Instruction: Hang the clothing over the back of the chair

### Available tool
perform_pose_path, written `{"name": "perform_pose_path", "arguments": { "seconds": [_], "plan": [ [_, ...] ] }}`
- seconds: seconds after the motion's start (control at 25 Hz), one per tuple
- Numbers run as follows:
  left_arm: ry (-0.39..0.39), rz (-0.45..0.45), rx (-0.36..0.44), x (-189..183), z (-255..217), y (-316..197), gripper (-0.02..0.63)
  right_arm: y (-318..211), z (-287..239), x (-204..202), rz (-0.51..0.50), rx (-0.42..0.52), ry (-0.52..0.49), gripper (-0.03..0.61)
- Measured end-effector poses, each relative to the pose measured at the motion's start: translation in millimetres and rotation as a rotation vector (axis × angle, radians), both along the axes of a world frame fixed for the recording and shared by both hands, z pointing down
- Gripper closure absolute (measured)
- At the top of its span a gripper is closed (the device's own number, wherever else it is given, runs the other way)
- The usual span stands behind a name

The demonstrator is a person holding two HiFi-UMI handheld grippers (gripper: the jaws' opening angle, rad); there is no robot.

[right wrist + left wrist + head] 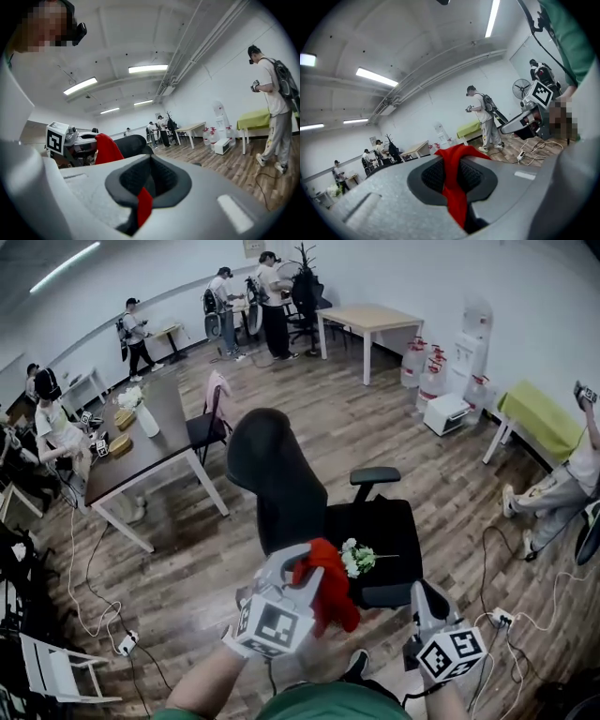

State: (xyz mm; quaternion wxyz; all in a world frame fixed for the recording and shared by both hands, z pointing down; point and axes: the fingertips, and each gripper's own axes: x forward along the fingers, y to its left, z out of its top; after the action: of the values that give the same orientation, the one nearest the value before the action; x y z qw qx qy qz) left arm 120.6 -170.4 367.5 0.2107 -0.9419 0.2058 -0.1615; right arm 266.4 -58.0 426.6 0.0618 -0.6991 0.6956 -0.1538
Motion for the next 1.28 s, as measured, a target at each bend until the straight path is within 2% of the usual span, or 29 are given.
{"name": "perform_pose_path", "arguments": {
  "seconds": [0.36, 0.64, 0.96, 1.28],
  "plan": [
    [-0.044, -0.141, 0.124, 37, -42, -68, 0.572, -61, -5, 48, -0.138, 0.012, -0.031, 0.584],
    [-0.056, -0.241, 0.179, 22, -83, -143, 0.572, -93, -1, 59, -0.172, 0.001, -0.045, 0.586],
    [0.043, -0.269, 0.185, -11, -122, -221, 0.572, -124, 8, 56, -0.094, -0.016, -0.043, 0.584],
    [0.144, -0.279, 0.266, -72, -178, -307, 0.572, -173, 2, 15, -0.028, -0.014, -0.024, 0.584]
  ]
}}
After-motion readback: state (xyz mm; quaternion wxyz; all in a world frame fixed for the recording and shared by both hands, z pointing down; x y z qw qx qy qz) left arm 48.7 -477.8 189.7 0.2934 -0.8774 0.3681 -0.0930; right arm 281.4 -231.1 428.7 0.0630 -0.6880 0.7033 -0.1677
